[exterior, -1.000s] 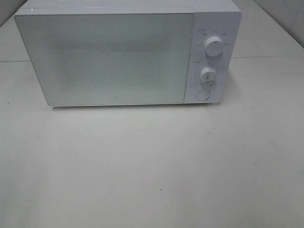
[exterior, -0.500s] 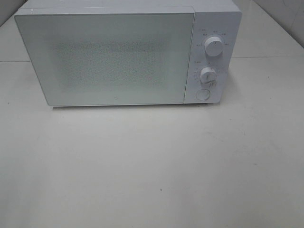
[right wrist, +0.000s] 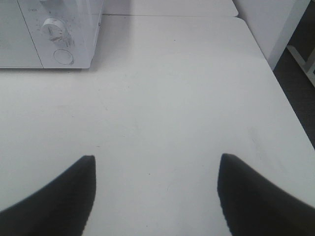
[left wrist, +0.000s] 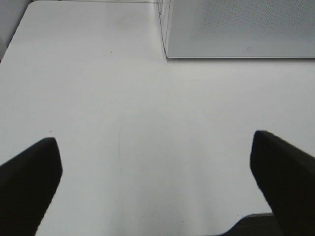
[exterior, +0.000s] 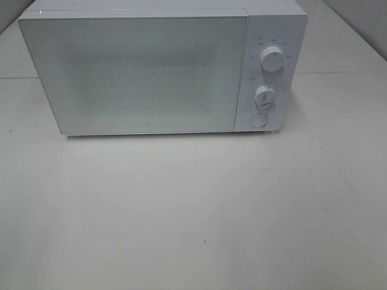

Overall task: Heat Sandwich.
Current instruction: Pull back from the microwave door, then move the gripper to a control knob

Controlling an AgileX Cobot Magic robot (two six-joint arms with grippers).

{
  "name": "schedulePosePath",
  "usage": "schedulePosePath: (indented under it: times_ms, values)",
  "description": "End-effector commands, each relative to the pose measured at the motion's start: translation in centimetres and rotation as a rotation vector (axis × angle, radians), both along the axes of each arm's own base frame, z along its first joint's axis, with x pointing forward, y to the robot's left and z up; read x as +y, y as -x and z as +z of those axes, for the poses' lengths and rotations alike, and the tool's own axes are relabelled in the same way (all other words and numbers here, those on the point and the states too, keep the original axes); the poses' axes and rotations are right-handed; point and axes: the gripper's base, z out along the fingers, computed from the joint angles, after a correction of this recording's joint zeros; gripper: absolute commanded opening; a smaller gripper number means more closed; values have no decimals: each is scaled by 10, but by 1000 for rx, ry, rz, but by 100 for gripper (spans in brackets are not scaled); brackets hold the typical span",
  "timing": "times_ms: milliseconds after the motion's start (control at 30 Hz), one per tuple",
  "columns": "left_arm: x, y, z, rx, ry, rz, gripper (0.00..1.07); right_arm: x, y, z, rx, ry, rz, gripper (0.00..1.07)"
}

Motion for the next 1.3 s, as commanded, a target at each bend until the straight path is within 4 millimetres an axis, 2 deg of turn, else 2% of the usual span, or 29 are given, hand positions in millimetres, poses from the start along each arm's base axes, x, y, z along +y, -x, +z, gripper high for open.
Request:
schedulePosePath:
  times_ms: [33, 233, 400, 800, 833, 967, 1000, 1033, 1300]
  values:
    - [-1, 3, 0, -25, 10, 1, 100, 0, 6, 5, -56, -3, -13, 68]
    - [-1, 3, 0, -25, 11, 0, 100, 0, 1, 18, -57, -9, -15, 69]
    - [-1, 3, 0, -25, 11, 0, 100, 1, -15, 25, -67, 0, -5, 69]
    - [-1, 3, 0, -25, 11, 0, 100, 4, -69, 39, -103, 9, 25, 69]
    - [-1, 3, 0, -25, 11, 0, 100, 4, -69, 39, -103, 9, 25, 69]
    - [-1, 3, 0, -25, 11, 0, 100, 5, -91, 38, -81, 12, 35, 69]
    - [-1, 3, 0, -25, 11, 0, 100, 5, -91, 38, -81, 12, 35, 69]
    - [-1, 3, 0, -25, 11, 0, 100, 6, -100, 37, -77, 12, 39, 69]
    - [-1, 3, 0, -25, 11, 0, 100, 8, -133, 31, -46, 7, 50, 69]
